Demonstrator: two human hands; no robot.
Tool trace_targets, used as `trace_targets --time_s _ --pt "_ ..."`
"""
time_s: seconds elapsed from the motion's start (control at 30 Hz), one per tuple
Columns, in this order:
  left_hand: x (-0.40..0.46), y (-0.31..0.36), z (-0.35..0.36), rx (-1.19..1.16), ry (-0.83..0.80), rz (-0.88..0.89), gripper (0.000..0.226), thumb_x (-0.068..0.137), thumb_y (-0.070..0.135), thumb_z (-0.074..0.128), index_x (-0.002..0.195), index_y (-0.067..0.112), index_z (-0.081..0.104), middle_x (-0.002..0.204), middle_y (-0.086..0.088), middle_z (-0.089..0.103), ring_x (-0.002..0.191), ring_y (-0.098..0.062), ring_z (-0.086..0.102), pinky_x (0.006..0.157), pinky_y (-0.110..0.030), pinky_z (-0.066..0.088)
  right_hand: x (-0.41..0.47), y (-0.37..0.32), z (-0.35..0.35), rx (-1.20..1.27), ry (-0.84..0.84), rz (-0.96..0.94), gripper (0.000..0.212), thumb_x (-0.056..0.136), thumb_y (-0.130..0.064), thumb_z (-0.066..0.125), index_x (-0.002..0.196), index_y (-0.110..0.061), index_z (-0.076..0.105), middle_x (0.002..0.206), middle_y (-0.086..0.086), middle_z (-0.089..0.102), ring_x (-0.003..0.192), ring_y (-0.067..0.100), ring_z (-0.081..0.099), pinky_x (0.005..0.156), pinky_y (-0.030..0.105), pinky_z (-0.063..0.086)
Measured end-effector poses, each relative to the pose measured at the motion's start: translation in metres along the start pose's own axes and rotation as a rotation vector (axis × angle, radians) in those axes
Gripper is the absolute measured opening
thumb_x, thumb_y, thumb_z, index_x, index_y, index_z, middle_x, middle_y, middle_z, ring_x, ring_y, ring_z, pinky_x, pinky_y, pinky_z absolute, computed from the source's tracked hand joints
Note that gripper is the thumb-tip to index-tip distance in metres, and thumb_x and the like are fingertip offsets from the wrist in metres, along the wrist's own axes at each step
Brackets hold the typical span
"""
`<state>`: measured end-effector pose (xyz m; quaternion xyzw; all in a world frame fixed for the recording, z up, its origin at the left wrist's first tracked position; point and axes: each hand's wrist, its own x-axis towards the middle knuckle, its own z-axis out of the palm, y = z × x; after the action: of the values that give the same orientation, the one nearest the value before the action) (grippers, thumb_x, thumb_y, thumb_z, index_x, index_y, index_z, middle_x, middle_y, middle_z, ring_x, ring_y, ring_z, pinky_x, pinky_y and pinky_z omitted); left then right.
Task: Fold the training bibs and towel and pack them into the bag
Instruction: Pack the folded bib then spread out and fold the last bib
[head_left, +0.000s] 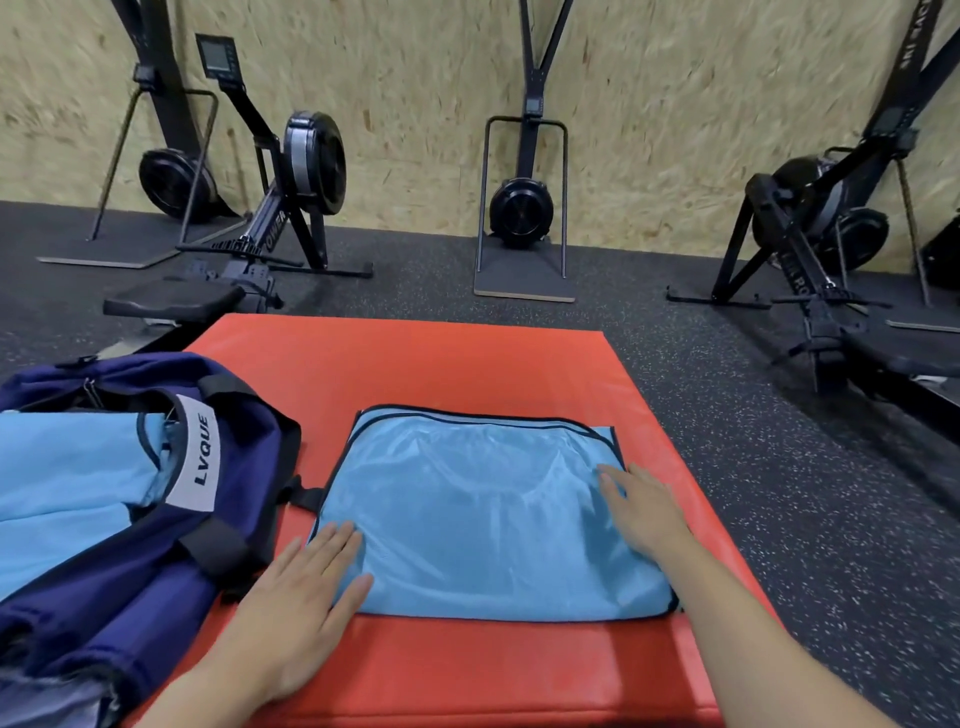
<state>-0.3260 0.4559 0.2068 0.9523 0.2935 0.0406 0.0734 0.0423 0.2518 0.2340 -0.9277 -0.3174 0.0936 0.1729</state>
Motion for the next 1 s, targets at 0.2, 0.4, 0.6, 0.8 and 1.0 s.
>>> trace_targets --time_s 0.2,0.4,0.6,0.8,1.0 --pt "0.004 -0.007 0.002 -0.040 0.131 0.035 0.110 0.073 0.083 -0.025 0.157 0.024 0.016 0.159 0.023 0.007 0.148 0.003 -0.002 0.119 -0.023 -0.011 0.003 -0.001 -0.002 0.014 0.018 0.007 0.032 0.101 -0.026 0.036 0.090 -0.017 0.064 0.105 -0.002 0.058 0.106 0.027 0.056 0.094 0.043 0.046" --pt "-0.003 -0.001 -0.007 -0.005 0.120 0.038 0.088 0.094 0.072 -0.005 0.150 0.025 0.045 0.156 0.015 0.035 0.148 -0.004 0.019 0.118 -0.025 -0.004 -0.024 0.010 -0.013 -0.065 0.020 0.092 0.032 0.102 -0.030 0.031 0.090 -0.018 0.058 0.112 0.003 0.056 0.101 0.023 0.055 0.095 0.040 0.046" --pt "-0.017 0.006 -0.018 0.044 0.135 0.049 0.076 0.101 0.063 0.009 0.117 0.024 0.073 0.122 0.006 0.068 0.121 -0.018 0.062 0.107 -0.034 0.026 -0.075 0.023 -0.024 -0.141 -0.085 0.156 0.042 0.101 -0.039 0.032 0.110 -0.011 0.062 0.125 0.009 0.051 0.118 0.027 0.050 0.103 0.036 0.040" --pt "-0.031 0.018 -0.023 0.033 0.215 0.025 0.063 0.098 0.060 0.025 0.116 0.025 0.073 0.113 0.003 0.063 0.111 -0.021 0.059 0.094 -0.037 0.040 -0.118 0.026 -0.043 -0.155 -0.145 0.196 0.039 0.097 -0.047 0.043 0.067 -0.022 0.046 0.096 0.006 0.050 0.095 0.026 0.049 0.084 0.033 0.041" --pt "-0.028 0.024 -0.014 -0.014 0.155 -0.043 0.080 0.088 0.066 0.004 0.134 0.033 0.061 0.125 0.007 0.060 0.122 -0.016 0.055 0.096 -0.035 0.045 -0.125 0.018 -0.045 -0.126 -0.116 0.051 0.063 0.099 -0.054 0.046 0.155 -0.028 0.033 0.166 0.004 0.013 0.154 0.021 0.009 0.122 0.034 0.012"
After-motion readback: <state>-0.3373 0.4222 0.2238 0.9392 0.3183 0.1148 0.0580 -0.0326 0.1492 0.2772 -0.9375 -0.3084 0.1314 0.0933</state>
